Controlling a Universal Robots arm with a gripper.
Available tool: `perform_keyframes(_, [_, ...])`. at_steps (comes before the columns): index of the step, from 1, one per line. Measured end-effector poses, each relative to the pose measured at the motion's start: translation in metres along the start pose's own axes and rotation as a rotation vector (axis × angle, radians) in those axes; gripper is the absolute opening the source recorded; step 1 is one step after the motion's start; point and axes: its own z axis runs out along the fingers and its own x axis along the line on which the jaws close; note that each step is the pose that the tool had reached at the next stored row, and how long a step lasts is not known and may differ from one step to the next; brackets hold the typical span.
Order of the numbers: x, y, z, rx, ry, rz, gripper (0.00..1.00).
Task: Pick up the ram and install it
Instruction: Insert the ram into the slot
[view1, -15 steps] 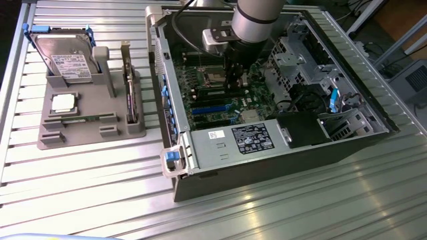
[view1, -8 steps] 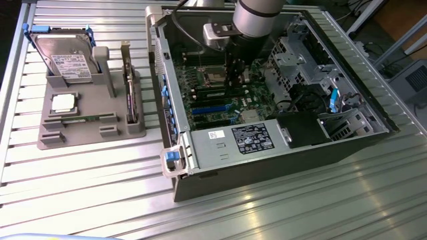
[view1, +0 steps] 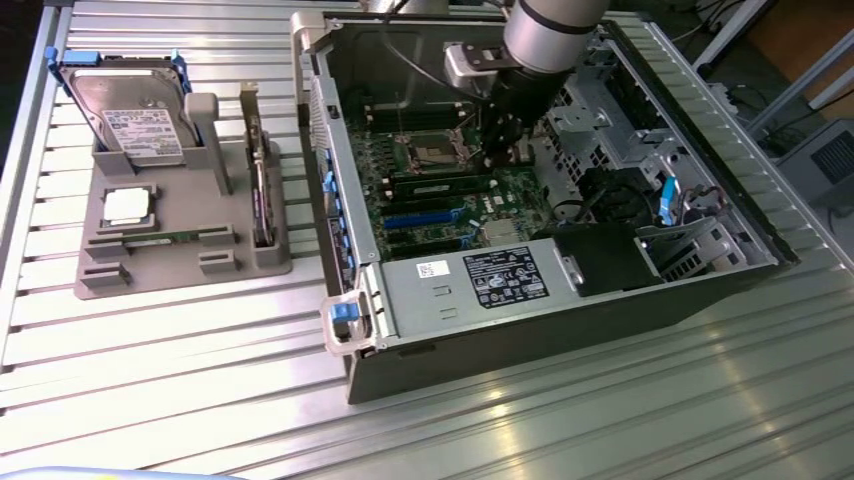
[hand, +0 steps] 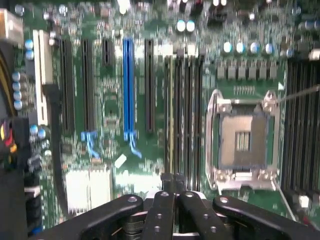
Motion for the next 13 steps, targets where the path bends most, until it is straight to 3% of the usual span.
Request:
perform_keyframes(1, [0.000, -0.0050, -0.0029, -0.0004, 0.0043, 0.000, 0.10])
perform_keyframes(7, [0.000, -0.0358, -0.0031, -0.0079, 0.0067, 0.001, 0.10])
perform_keyframes(12, [0.000, -0.0480, -0.0072, -0.0090, 0.0079, 0.002, 0.10])
perform_keyframes(13, [0.000, -0.0579, -0.0074, -0.0102, 0.0085, 0.002, 0.10])
